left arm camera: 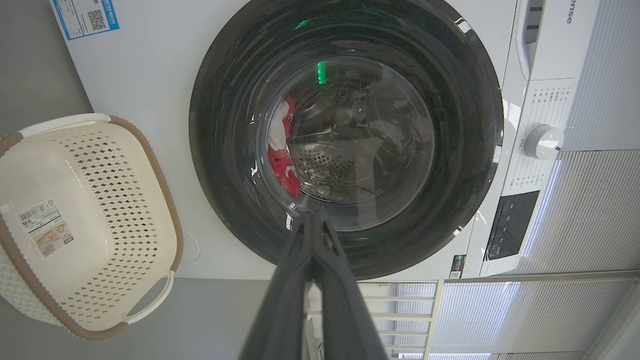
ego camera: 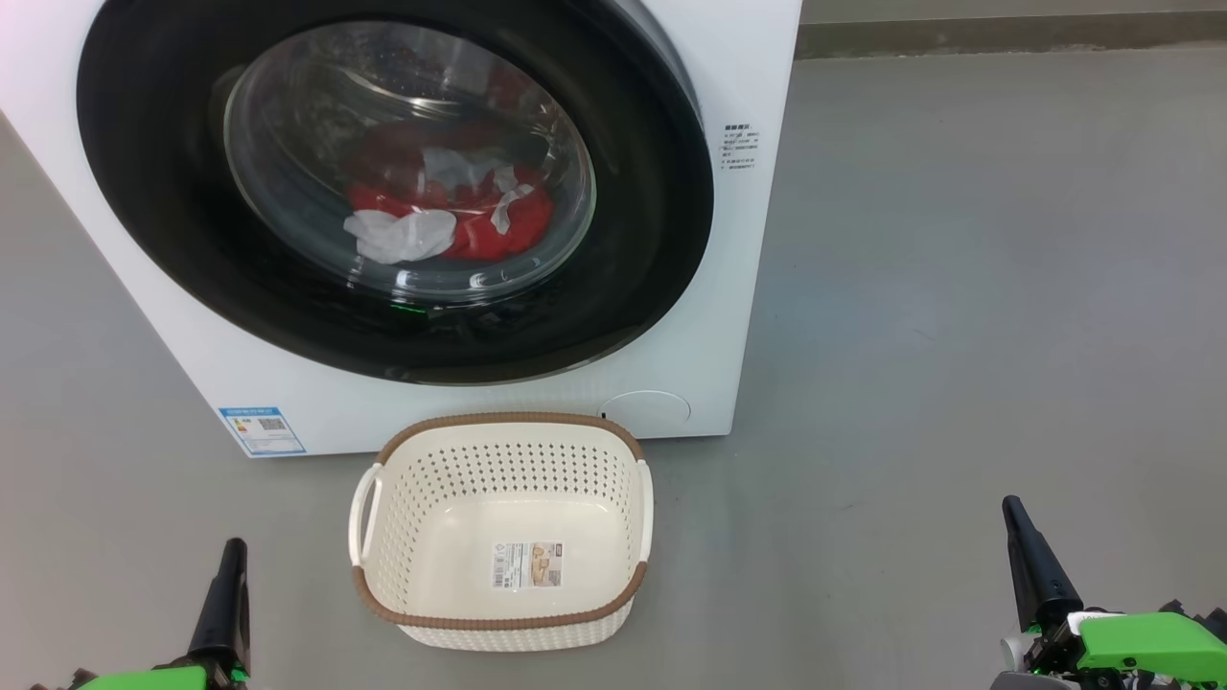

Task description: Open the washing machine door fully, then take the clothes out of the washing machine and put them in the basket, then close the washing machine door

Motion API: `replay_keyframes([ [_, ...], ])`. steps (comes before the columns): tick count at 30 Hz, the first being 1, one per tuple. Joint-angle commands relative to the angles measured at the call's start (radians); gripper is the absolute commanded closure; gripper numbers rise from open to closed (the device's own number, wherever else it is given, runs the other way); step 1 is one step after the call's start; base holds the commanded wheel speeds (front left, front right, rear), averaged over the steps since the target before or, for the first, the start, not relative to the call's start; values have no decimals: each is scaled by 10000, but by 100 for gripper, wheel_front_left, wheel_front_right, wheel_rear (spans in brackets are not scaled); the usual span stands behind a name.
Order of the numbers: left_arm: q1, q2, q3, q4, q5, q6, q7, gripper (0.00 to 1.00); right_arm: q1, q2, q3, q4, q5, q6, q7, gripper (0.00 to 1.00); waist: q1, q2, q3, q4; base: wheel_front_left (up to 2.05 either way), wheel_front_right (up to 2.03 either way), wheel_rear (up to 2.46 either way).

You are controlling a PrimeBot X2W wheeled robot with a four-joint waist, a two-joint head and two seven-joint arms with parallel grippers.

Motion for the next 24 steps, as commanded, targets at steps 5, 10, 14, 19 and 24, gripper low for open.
replay_keyframes([
  [5,-406,158,323,-174,29,-111,40,100,-452,-47,233,-242,-37,-7,73,100,0,0,0,0,0,0,0],
  [10,44,-36,-17,113,0,10,-2,0,47,17,2,127,2,2,-13,0,0,0,0,0,0,0,0],
  [14,432,-253,-80,580,0,21,-3,0,353,134,5,636,2,2,-15,0,0,0,-1,-1,0,0,0],
  [19,390,-236,-169,486,25,41,-100,0,313,127,102,560,-19,2,-119,0,15,0,-11,-3,0,0,0],
  [24,357,-212,-265,377,87,64,-216,0,276,112,206,475,-73,1,-237,0,5,0,-9,-4,0,0,0],
])
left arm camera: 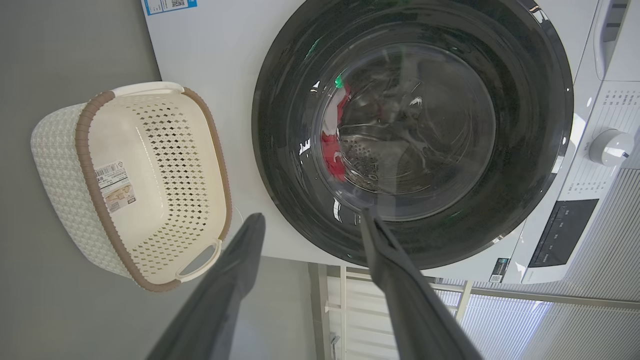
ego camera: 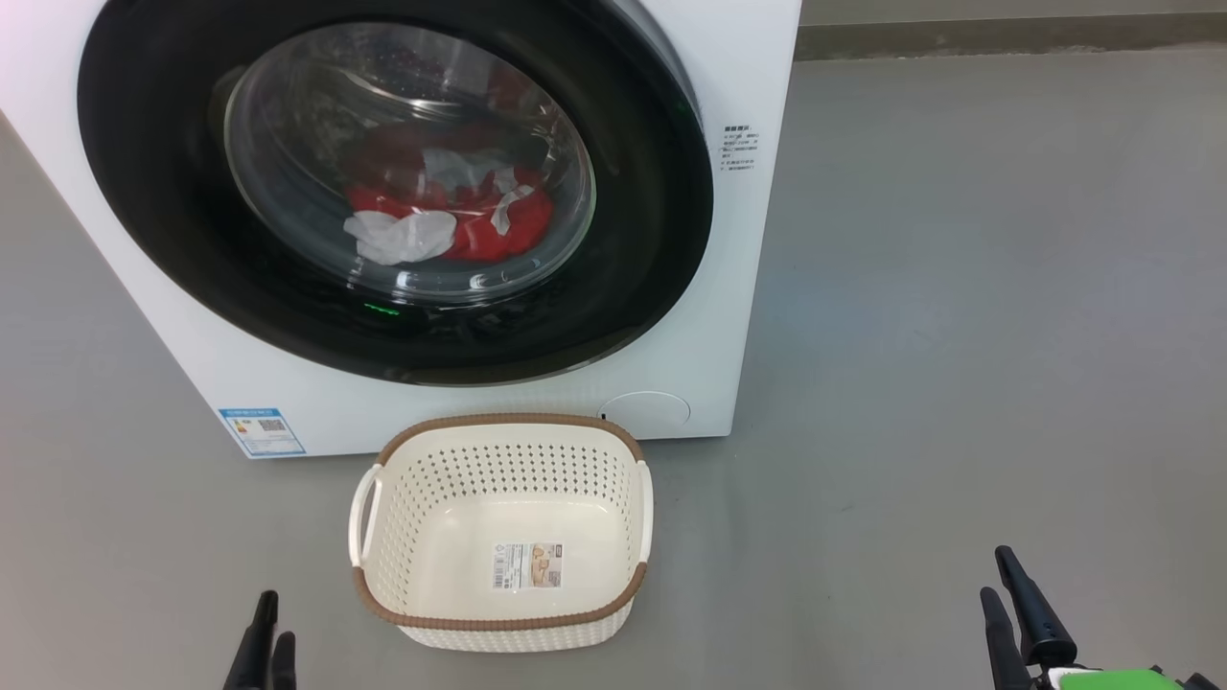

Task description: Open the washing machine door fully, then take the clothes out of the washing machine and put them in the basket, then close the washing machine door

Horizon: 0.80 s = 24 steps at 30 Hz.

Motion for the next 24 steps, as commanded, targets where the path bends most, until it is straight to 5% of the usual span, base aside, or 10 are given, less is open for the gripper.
replay_keyframes([
  [1,-318,144,-38,-346,100,45,-105,0,-305,-59,109,-329,-89,-1,-103,0,-2,-1,17,1,0,0,0],
  [24,-512,332,-363,-952,1911,230,-840,0,-490,-217,636,-770,-1307,-2,-802,0,-4,-1,24,18,0,0,0],
])
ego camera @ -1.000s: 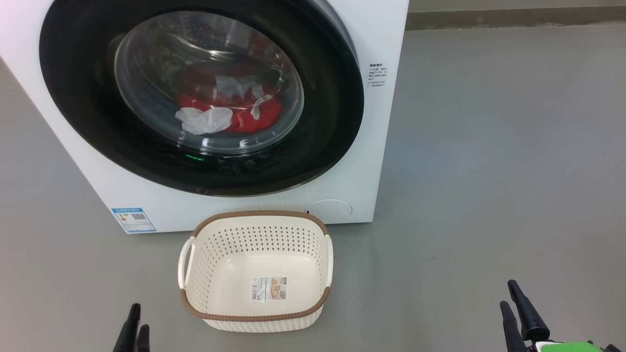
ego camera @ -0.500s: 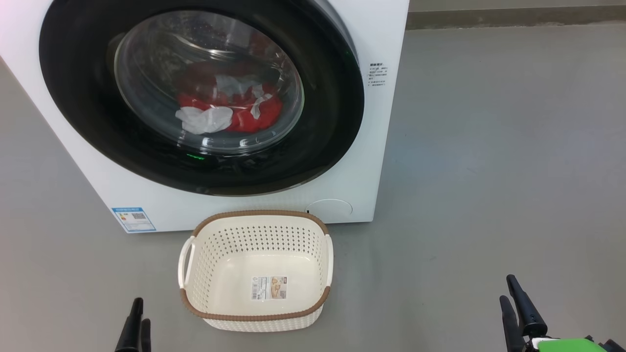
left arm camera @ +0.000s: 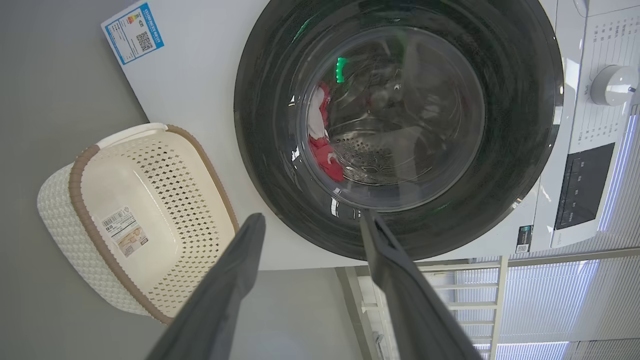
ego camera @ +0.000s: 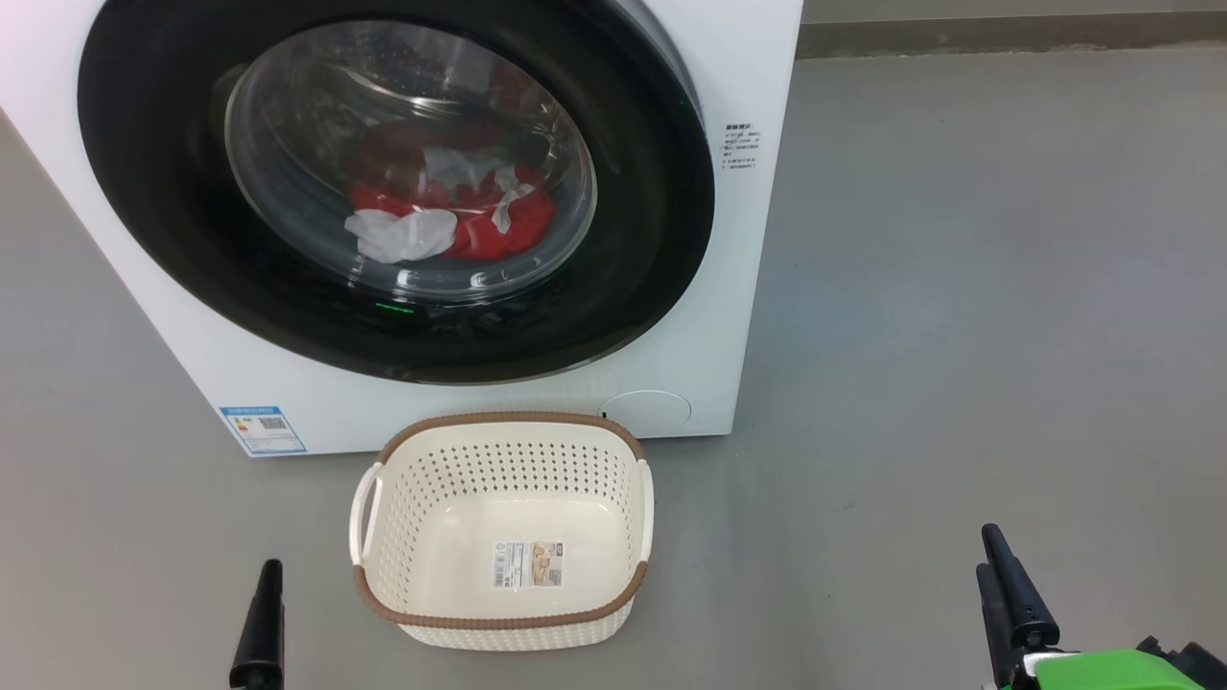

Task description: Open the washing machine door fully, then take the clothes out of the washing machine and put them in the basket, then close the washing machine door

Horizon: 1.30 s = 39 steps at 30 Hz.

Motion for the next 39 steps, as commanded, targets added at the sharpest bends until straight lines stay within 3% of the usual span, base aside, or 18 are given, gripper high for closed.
replay_keyframes([
  [1,-426,174,79,-362,364,67,-107,0,-435,-129,135,-320,-212,-3,-91,0,-1,-1,4,3,0,0,0],
  [39,-761,402,-285,-1360,6934,570,-1202,0,-812,-51,397,-1024,-5416,-5,-1189,0,-1,-1,102,0,0,0,0],
])
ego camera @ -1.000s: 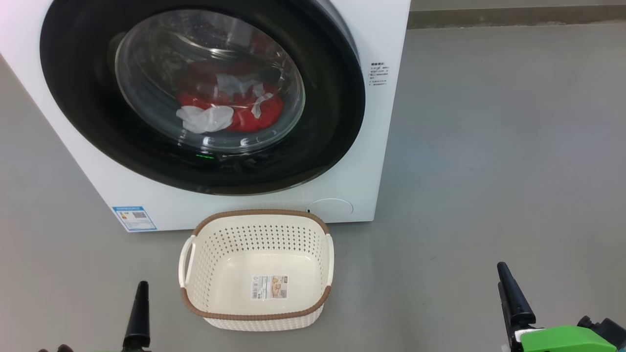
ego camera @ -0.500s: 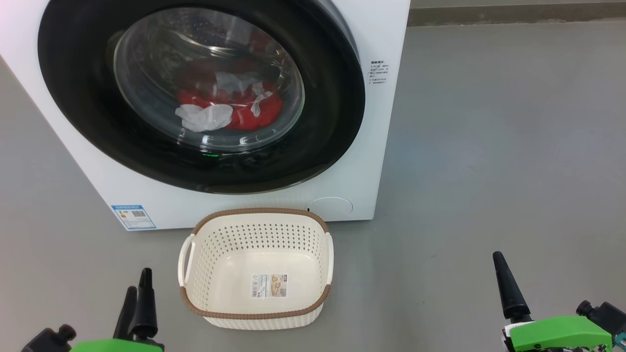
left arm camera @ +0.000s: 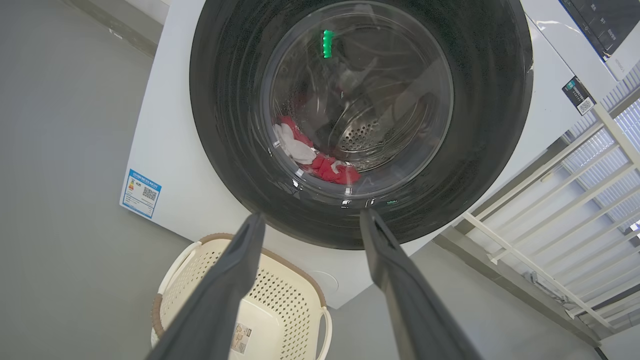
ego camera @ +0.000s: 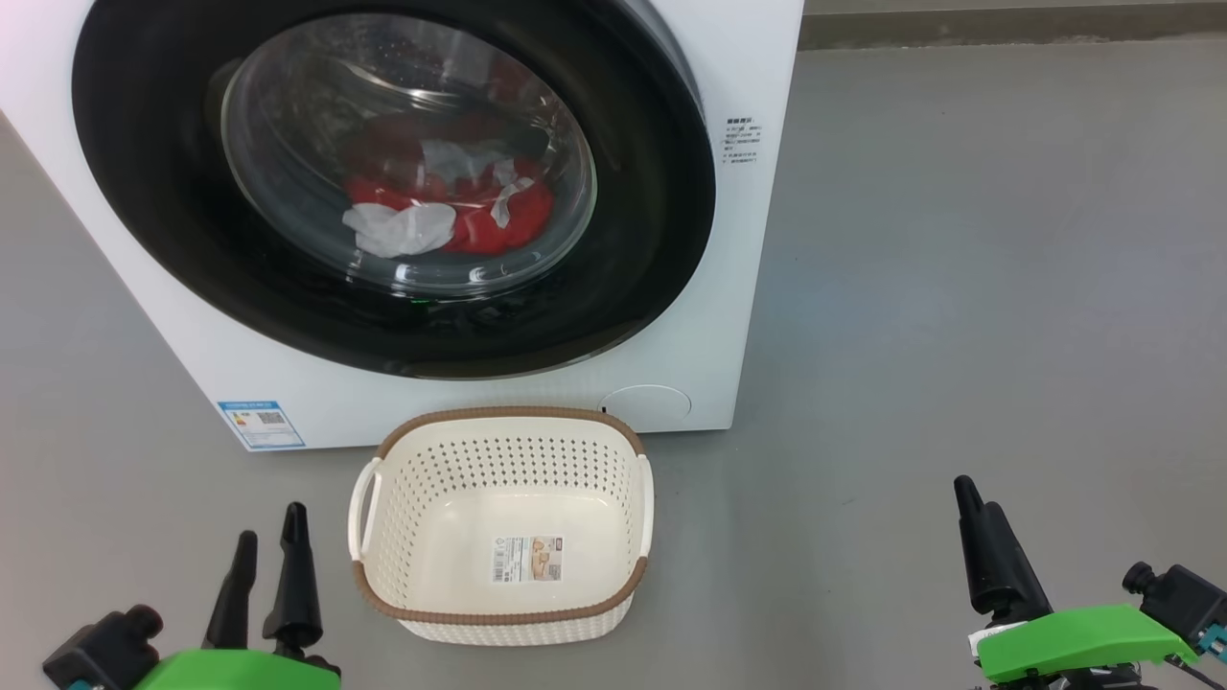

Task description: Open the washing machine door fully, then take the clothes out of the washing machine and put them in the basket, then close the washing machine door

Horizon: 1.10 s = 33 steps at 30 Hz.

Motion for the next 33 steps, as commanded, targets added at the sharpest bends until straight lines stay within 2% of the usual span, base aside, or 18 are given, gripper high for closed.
replay_keyframes([
  [1,-506,217,139,-406,456,59,-145,0,-468,-59,168,-360,-379,-5,-148,0,-1,-1,4,3,0,0,0],
  [14,-602,391,-133,-783,2614,314,-561,0,-573,-76,244,-561,-1953,-6,-559,0,-1,-1,-17,40,0,0,0],
  [33,-698,650,-465,-1164,4981,650,-1093,0,-738,-101,384,-774,-3963,-8,-1085,0,-1,-1,-70,13,0,0,0],
])
